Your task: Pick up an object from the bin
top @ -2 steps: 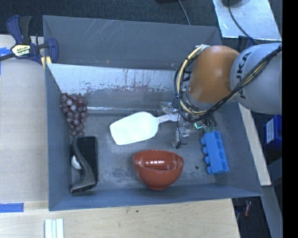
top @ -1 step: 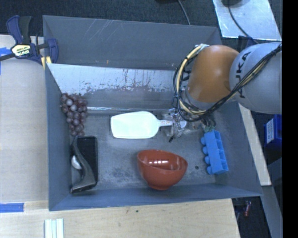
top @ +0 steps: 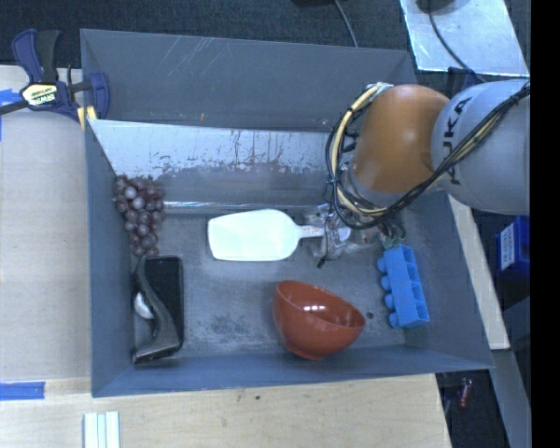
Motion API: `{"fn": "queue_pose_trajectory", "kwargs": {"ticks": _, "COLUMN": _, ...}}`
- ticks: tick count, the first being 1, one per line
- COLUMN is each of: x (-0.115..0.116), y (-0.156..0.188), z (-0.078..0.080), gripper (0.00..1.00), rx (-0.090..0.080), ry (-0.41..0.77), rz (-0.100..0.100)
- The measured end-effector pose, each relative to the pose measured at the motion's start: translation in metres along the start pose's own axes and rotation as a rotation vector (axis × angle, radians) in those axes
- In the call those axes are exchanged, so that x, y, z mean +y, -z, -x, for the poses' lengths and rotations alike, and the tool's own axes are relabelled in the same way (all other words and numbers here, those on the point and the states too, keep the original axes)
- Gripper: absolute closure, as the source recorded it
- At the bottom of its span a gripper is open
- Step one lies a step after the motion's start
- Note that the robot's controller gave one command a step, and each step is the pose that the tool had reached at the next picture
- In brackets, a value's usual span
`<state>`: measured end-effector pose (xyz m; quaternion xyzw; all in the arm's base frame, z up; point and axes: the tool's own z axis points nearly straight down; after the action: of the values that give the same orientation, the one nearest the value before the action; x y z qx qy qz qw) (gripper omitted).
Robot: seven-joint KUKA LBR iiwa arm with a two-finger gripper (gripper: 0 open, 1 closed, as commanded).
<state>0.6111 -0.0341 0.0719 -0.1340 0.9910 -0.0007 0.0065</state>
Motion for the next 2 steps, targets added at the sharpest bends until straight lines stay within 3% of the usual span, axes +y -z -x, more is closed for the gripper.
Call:
{"fn": "queue_pose_trajectory", "kwargs": {"ticks": 1, "x": 0.006, "y": 0.067, "z": 0.006, "gripper": 1.0, "rx": -0.011, "ry": 0.023, "rz": -0.003}}
{"fn": "queue_pose_trajectory", "kwargs": {"ticks": 2, "x": 0.016, "y": 0.176, "z": -0.003, "gripper": 1.0, "rx": 0.004, "ry": 0.028, "rz": 0.001}}
